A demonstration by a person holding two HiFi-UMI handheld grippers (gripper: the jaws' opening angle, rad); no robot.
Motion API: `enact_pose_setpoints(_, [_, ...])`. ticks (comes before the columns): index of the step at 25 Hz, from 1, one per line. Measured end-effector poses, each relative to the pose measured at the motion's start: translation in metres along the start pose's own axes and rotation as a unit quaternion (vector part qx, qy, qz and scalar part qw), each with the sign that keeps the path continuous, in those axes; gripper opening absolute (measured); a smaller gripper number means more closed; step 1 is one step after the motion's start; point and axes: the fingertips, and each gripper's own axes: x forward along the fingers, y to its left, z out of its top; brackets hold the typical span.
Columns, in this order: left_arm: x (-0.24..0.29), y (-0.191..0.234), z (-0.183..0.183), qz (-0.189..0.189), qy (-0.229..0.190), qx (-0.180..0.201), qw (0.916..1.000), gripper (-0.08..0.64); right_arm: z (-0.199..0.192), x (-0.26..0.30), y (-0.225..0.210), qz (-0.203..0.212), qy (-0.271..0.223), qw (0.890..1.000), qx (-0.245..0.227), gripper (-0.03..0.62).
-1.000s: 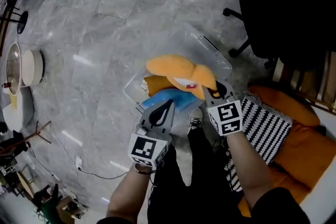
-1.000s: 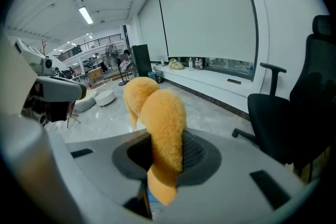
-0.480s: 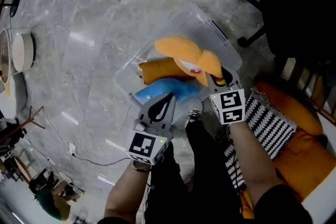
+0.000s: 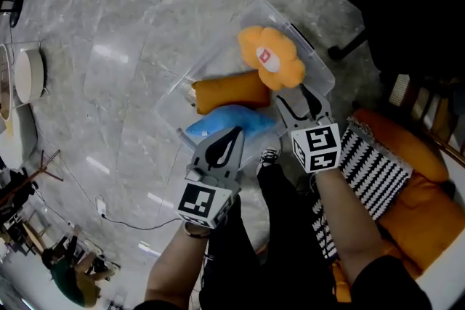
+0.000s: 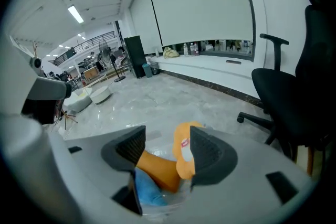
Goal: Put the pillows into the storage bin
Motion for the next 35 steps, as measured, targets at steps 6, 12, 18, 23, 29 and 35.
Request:
enact_pose_setpoints(6, [-0.023, -0.013, 0.006, -0.009, -0.012, -0.008, 0.9999, 0.008, 0.012, -0.021, 0.025, 0.009, -0.016, 1.000, 0.000, 0.275])
enact_pose_setpoints(12, [-0.061, -0.020, 0.026, -0.017, -0.030, 0.006, 0.9994, 0.008, 0.037, -0.055, 0.065, 0.021, -0.038, 0.999, -0.008, 0.276])
enact_pose_setpoints(18, [-0.116, -0.031, 0.066, -0.021, -0.066, 0.021, 0.9974, 0.009, 0.081, -0.108, 0.110, 0.020, -0.066, 0.997, -0.025, 0.279])
enact_pose_setpoints(23, [-0.171, -0.040, 0.110, -0.030, -0.094, 0.044, 0.9941, 0.074, 0.138, -0.160, 0.153, 0.022, -0.114, 0.992, -0.046, 0.279])
enact_pose_setpoints(29, [-0.233, -0.056, 0.163, -0.036, -0.134, 0.083, 0.9869, 0.131, 0.206, -0.226, 0.193, 0.034, -0.182, 0.980, -0.066, 0.260])
enact_pose_setpoints(35, [-0.295, -0.077, 0.201, -0.062, -0.176, 0.117, 0.9755, 0.147, 0.256, -0.305, 0.223, -0.020, -0.256, 0.964, -0.074, 0.003])
